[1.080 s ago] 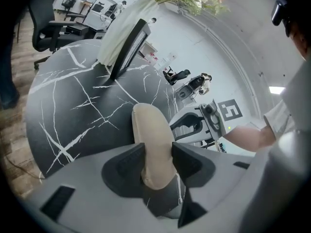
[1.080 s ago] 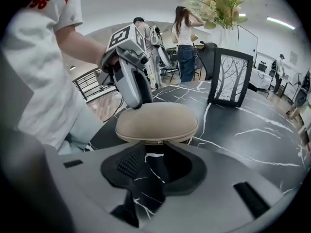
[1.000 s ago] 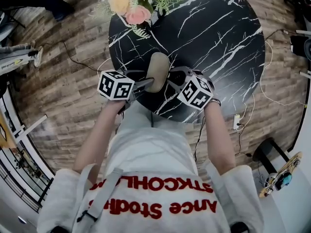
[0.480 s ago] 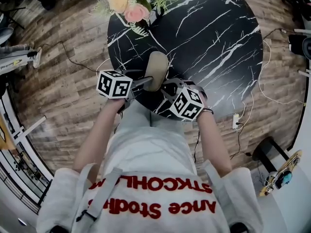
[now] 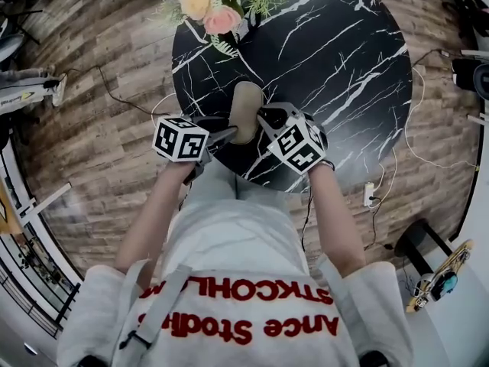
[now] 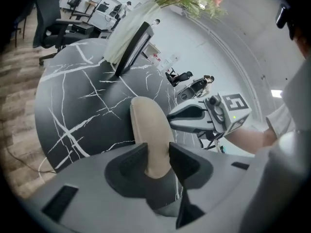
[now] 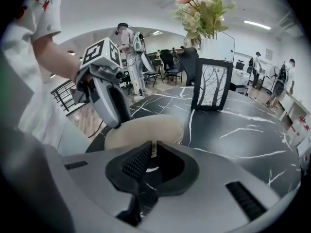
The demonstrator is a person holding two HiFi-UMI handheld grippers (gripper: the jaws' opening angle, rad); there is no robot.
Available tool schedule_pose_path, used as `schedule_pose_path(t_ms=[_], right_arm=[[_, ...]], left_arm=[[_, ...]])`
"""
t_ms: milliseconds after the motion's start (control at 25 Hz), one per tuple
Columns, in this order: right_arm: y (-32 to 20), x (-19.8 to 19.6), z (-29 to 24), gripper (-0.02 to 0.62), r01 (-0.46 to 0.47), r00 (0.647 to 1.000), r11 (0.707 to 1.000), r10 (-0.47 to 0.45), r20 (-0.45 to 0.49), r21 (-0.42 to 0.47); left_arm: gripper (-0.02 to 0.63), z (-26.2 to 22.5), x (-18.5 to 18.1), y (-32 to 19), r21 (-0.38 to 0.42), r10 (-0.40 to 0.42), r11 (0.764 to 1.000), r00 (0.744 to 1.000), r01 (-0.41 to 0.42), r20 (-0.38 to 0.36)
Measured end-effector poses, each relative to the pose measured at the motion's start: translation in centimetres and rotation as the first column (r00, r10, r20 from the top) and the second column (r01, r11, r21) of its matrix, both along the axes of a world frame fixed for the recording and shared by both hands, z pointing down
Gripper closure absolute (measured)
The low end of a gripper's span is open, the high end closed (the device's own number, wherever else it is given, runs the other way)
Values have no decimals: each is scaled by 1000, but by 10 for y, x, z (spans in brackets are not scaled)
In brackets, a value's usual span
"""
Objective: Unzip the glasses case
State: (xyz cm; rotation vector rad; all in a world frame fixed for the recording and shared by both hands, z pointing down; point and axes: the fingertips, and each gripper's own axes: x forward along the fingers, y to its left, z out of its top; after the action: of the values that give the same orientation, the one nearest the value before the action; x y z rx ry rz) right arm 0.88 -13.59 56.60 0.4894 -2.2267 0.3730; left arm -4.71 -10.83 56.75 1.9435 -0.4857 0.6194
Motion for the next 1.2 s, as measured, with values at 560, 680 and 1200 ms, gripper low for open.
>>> schedule_pose_path(t_ms=[560,680,1200], right_arm=[[-1,8,-2,556,183,983,982,-183,7,-34],[34,21,17,455,354,929,929,-362,-76,-105],[58,17,30,497,488,850,873,-477,-225,-7]], left_arm=[[597,-29,-2,-18,125,-42,991,999,44,-24],[597,-34,7,-33,198,36,979,999,-38,13],[600,-20,19,-39,198,87,975,992,-104,96]])
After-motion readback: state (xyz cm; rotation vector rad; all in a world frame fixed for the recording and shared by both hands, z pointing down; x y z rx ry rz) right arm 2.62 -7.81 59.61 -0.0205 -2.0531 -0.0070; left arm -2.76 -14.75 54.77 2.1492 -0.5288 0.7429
